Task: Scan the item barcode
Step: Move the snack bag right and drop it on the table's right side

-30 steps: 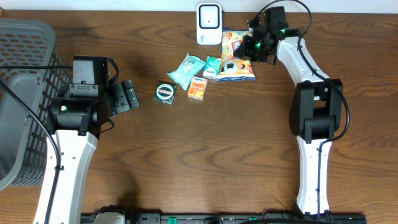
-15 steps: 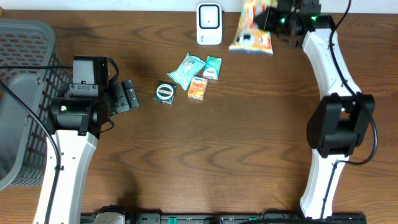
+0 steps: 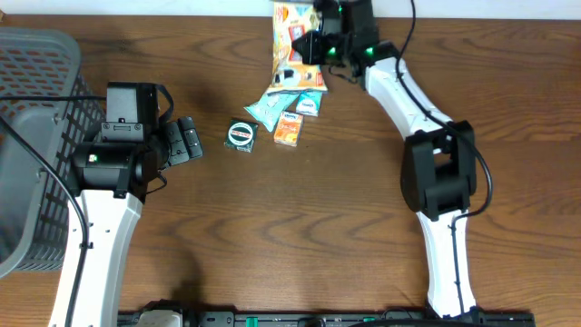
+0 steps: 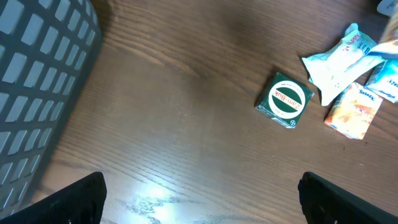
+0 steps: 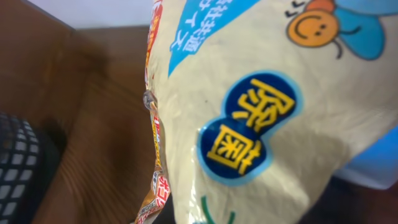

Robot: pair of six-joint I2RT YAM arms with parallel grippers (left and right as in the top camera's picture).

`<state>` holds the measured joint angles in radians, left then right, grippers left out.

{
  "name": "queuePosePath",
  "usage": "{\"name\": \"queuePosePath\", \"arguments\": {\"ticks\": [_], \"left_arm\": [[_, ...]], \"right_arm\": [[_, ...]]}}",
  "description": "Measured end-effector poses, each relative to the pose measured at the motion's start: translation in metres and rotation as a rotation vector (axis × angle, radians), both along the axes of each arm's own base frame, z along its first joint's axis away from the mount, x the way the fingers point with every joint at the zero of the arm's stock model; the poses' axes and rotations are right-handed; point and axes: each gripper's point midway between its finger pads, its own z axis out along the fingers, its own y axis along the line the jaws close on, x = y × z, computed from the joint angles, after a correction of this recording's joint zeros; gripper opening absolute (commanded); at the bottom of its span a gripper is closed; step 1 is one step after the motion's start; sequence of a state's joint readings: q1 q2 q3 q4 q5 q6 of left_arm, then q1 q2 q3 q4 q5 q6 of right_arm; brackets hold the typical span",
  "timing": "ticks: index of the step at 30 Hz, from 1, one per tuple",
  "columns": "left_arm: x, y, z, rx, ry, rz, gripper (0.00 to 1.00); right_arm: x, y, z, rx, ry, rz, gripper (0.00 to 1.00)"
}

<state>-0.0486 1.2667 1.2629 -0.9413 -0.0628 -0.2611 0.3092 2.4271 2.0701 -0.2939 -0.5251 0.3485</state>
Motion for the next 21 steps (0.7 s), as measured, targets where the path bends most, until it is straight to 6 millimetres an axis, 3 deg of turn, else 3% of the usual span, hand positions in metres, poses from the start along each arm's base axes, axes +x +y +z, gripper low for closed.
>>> {"name": "queuePosePath", "arguments": {"ticks": [10,14,17,21], "left_arm": [[0.0,0.0,0.0,0.0,0.0,0.0,0.98],[0.0,0.0,0.0,0.0,0.0,0.0,0.98],[0.0,0.0,0.0,0.0,0.0,0.0,0.98],[0.0,0.0,0.0,0.0,0.0,0.0,0.98]], "right_arm": [[0.009,-0.03,-0.008,-0.004,0.036,-0.055,0.01],[0.015,-0.05,-0.006,-0.003,0.042,-0.086,0.01],[0.021,-0.079,0.003,-0.001,0.048,-0.13,0.01],[0.022,-0.149,0.029,-0.006,0.081,-0.239,0.01]]}}
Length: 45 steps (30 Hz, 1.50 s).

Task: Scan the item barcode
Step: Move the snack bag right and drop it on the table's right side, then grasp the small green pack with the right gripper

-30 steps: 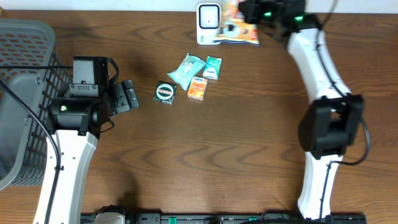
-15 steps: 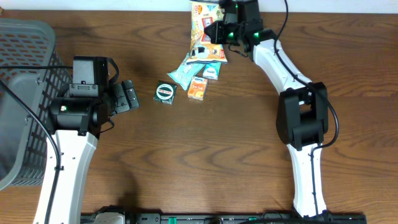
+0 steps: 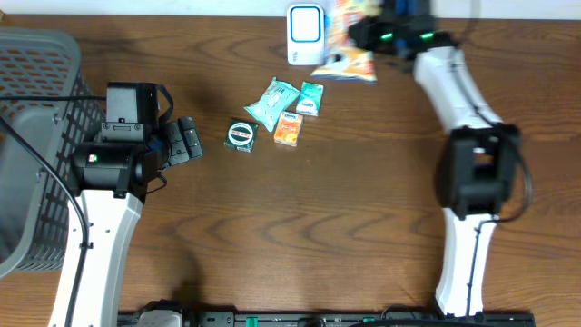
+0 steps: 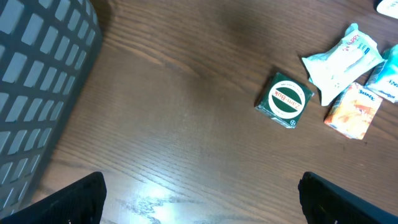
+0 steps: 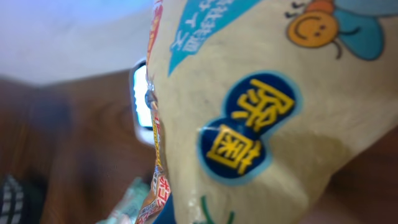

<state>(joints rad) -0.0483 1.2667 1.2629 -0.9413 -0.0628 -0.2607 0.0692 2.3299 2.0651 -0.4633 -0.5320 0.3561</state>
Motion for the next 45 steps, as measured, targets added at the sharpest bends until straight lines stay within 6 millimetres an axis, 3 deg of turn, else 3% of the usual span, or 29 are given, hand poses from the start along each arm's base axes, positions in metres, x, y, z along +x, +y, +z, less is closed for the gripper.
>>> {"name": "queuePosePath", "arguments": {"ticks": [3,4,5,7,8,10,13,15,18,22,25,28,32,37,41,45], "left_arm": [[0.0,0.0,0.0,0.0,0.0,0.0,0.97],[0.0,0.0,0.0,0.0,0.0,0.0,0.97],[0.0,0.0,0.0,0.0,0.0,0.0,0.98],[0.0,0.0,0.0,0.0,0.0,0.0,0.98],[0.0,0.0,0.0,0.0,0.0,0.0,0.97],[0.0,0.0,0.0,0.0,0.0,0.0,0.98],[0.0,0.0,0.0,0.0,0.0,0.0,0.98],[0.0,0.0,0.0,0.0,0.0,0.0,0.98],[0.0,0.0,0.0,0.0,0.0,0.0,0.98],[0.0,0.0,0.0,0.0,0.0,0.0,0.98],[0.0,0.0,0.0,0.0,0.0,0.0,0.98],[0.0,0.0,0.0,0.0,0.0,0.0,0.98],[0.0,0.0,0.0,0.0,0.0,0.0,0.98],[0.0,0.0,0.0,0.0,0.0,0.0,0.98],[0.0,0.0,0.0,0.0,0.0,0.0,0.98],[0.0,0.0,0.0,0.0,0.0,0.0,0.98]], "right_arm": [[-0.009,-0.082,0.017,-0.035,0.045,-0.126,0.02],[-0.015,-0.107,0.018,-0.053,0.066,-0.16,0.08],[-0.023,-0.134,0.016,-0.076,0.095,-0.193,0.26],[-0.041,-0.183,0.004,-0.129,0.162,-0.252,0.87],[-0.051,-0.205,-0.003,-0.159,0.196,-0.281,0.99],[-0.072,-0.243,-0.016,-0.22,0.272,-0.335,0.99],[-0.084,-0.265,-0.021,-0.25,0.303,-0.357,0.99],[-0.09,-0.267,-0.022,-0.221,0.314,-0.342,0.94],[-0.088,-0.25,-0.013,-0.12,0.282,-0.272,0.94],[-0.084,-0.205,0.0,0.011,0.245,-0.139,0.99],[-0.083,-0.16,0.005,0.05,0.246,-0.04,0.99],[-0.082,-0.092,0.005,0.047,0.235,0.094,0.95],[-0.089,-0.006,-0.014,0.004,0.264,0.196,0.88],[-0.106,0.064,-0.054,-0.041,0.342,0.21,0.74],[-0.114,0.085,-0.084,-0.034,0.391,0.176,0.7],[-0.115,0.088,-0.104,-0.017,0.411,0.13,0.67]]}}
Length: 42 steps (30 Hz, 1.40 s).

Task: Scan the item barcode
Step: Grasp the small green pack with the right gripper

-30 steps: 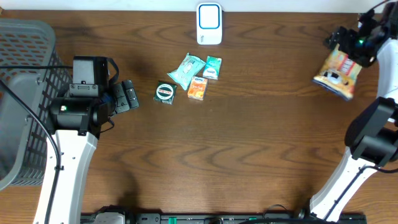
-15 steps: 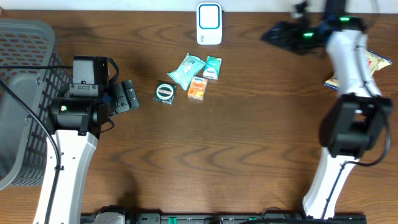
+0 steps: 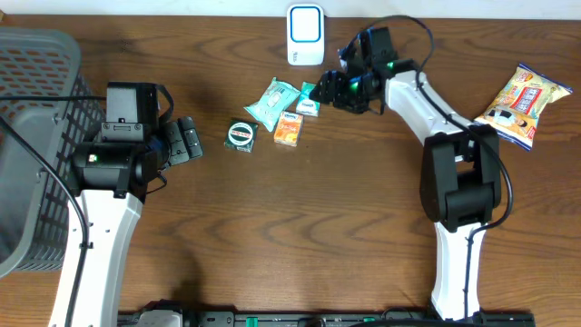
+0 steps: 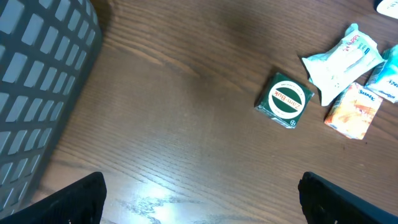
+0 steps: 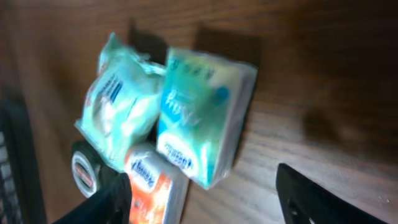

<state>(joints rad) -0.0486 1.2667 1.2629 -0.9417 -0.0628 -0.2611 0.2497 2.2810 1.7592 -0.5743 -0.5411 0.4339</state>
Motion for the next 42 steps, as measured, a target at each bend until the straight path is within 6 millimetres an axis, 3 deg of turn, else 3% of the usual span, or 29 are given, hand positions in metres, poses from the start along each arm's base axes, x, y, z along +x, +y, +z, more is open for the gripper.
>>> {"name": "queuePosePath", "arguments": {"ticks": [6,12,14,15,16,21,25,30,34,38,42], "left_arm": [[0.0,0.0,0.0,0.0,0.0,0.0,0.98],[0.0,0.0,0.0,0.0,0.0,0.0,0.98],[0.0,0.0,0.0,0.0,0.0,0.0,0.98],[0.0,0.0,0.0,0.0,0.0,0.0,0.97],[0.0,0.0,0.0,0.0,0.0,0.0,0.98],[0.0,0.0,0.0,0.0,0.0,0.0,0.98],[0.0,0.0,0.0,0.0,0.0,0.0,0.98],[0.0,0.0,0.0,0.0,0.0,0.0,0.98],[0.0,0.0,0.0,0.0,0.0,0.0,0.98],[0.0,0.0,0.0,0.0,0.0,0.0,0.97],[0.0,0.0,0.0,0.0,0.0,0.0,0.98]], "right_arm": [[0.007,0.002,-0.022,0.045,-0.027,-0.083,0.63],[0.009,0.021,-0.024,0.11,-0.072,-0.102,0.57],[0.005,0.03,-0.024,0.116,-0.069,-0.091,0.38],[0.002,0.035,-0.025,0.116,-0.064,-0.088,0.24],[0.0,0.038,-0.027,0.11,-0.057,-0.091,0.04],[-0.011,0.046,-0.033,0.109,-0.029,-0.072,0.01],[-0.011,0.04,-0.028,0.163,-0.006,-0.06,0.01],[-0.002,0.011,-0.007,0.309,-0.018,-0.011,0.01],[0.0,-0.01,0.032,0.478,-0.16,0.152,0.01],[-0.019,-0.012,0.076,0.657,-0.296,0.363,0.01],[-0.036,-0.007,0.094,0.743,-0.336,0.471,0.01]]}}
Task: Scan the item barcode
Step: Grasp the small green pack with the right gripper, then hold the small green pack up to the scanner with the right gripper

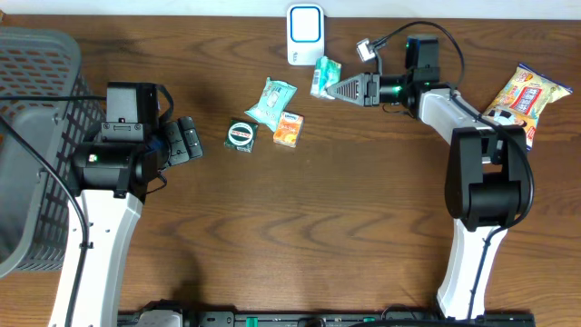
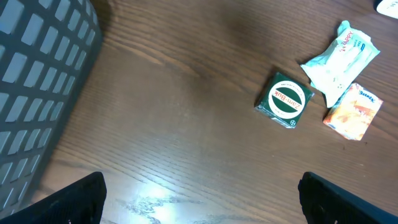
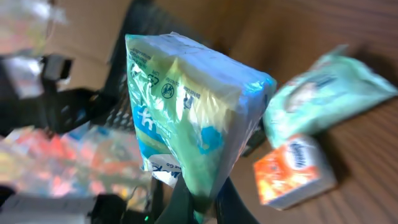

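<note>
A small teal tissue pack [image 1: 324, 74] [image 3: 193, 112] is held just right of the white scanner [image 1: 305, 34] at the table's back edge. My right gripper [image 1: 336, 88] [image 3: 208, 194] is shut on the pack's lower end, with a dark finger on each side. My left gripper [image 1: 186, 141] [image 2: 202, 208] stands open and empty low over the wood, left of the green round tin [image 1: 241, 134] [image 2: 285, 99].
A teal wipes pack [image 1: 275, 100] [image 2: 339, 59] and an orange box [image 1: 290, 129] [image 2: 352, 111] lie by the tin. A yellow snack bag [image 1: 526, 91] lies at the far right. A grey basket [image 1: 36, 136] [image 2: 37, 81] fills the left side.
My right gripper was open over the teal tissue pack lying beside the wipes. Now it is shut on that pack, which is off the table next to the scanner. The left arm is unchanged.
First my right gripper held the yellow snack bag by the scanner, then further right along the back edge. Later the bag lay at the far right and the gripper was open over the tissue pack. Now it holds that pack beside the scanner.
</note>
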Robot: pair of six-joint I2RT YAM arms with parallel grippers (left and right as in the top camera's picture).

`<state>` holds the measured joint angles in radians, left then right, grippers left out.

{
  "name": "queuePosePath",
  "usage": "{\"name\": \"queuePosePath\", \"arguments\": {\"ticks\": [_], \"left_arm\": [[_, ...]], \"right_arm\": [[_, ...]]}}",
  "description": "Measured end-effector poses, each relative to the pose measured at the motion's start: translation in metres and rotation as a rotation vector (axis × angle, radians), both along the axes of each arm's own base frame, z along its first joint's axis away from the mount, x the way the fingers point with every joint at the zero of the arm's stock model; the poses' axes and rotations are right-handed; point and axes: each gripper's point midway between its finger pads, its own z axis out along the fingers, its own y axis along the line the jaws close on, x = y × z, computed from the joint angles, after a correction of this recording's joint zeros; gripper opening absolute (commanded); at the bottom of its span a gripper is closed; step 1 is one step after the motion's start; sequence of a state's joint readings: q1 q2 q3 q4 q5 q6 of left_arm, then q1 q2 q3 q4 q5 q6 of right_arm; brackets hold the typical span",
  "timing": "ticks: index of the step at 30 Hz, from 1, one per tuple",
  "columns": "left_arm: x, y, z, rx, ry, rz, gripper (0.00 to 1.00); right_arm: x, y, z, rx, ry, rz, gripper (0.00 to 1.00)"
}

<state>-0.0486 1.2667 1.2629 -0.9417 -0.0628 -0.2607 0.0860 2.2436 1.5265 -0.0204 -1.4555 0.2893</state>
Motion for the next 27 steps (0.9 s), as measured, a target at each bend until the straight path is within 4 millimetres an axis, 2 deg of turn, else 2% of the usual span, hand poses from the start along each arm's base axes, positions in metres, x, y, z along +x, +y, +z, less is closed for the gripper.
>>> {"name": "queuePosePath", "arguments": {"ticks": [9,15,21,27], "left_arm": [[0.0,0.0,0.0,0.0,0.0,0.0,0.98],[0.0,0.0,0.0,0.0,0.0,0.0,0.98],[0.0,0.0,0.0,0.0,0.0,0.0,0.98],[0.0,0.0,0.0,0.0,0.0,0.0,0.98]], "right_arm": [[-0.02,0.026,0.01,0.054,-0.09,0.115,0.01],[-0.024,0.038,0.015,0.066,-0.154,0.146,0.01],[-0.01,0.039,0.01,0.014,-0.106,0.076,0.01],[0.018,0.046,-0.011,-0.121,-0.038,-0.103,0.01]]}}
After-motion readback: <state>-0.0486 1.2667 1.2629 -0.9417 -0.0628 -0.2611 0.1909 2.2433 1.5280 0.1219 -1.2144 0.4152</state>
